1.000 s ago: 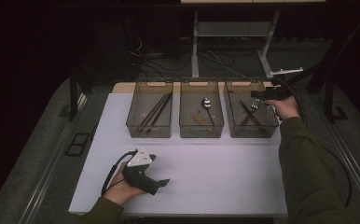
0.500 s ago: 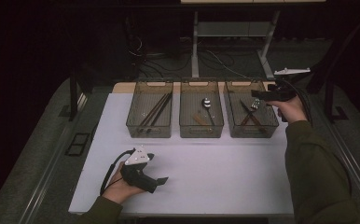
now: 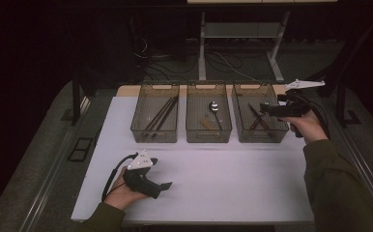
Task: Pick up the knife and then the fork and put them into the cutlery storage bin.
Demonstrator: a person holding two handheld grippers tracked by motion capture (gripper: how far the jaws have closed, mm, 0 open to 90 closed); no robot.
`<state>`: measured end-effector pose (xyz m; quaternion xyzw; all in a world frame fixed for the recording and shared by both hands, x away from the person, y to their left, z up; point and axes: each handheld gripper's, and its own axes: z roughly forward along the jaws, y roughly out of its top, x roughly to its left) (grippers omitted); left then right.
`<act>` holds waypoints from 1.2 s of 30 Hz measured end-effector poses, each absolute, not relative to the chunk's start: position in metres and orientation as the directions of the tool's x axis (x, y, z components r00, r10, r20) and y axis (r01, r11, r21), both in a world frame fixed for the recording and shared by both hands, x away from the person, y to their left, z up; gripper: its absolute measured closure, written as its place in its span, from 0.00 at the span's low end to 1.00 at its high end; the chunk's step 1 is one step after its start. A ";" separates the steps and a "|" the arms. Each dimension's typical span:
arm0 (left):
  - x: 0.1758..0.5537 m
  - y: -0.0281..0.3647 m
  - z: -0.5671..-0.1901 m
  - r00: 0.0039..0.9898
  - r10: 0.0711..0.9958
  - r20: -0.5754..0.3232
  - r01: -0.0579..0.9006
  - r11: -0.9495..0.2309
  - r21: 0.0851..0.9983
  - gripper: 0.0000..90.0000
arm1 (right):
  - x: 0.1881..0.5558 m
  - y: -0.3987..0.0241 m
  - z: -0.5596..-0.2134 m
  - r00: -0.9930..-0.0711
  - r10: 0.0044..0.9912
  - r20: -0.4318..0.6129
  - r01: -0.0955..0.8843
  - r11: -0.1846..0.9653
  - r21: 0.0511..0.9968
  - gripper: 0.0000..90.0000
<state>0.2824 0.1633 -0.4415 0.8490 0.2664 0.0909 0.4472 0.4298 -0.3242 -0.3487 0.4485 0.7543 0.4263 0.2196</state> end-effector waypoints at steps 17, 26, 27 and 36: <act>0.281 0.162 -0.441 0.844 0.531 -0.078 0.367 -0.465 0.806 0.00 | 0.351 -0.318 -0.363 -0.563 0.826 0.016 0.423 0.272 0.864 0.15; 0.280 0.162 -0.440 0.844 0.530 -0.080 0.367 -0.463 0.807 0.00 | 0.318 -0.307 -0.384 -0.604 0.796 0.033 0.431 0.292 0.854 0.15; 0.280 0.162 -0.440 0.844 0.531 -0.081 0.369 -0.462 0.807 0.00 | 0.314 -0.306 -0.387 -0.609 0.792 0.034 0.431 0.295 0.853 0.15; 0.279 0.161 -0.440 0.844 0.531 -0.080 0.368 -0.463 0.806 0.00 | 0.288 -0.295 -0.415 -0.645 0.762 0.049 0.433 0.312 0.846 0.15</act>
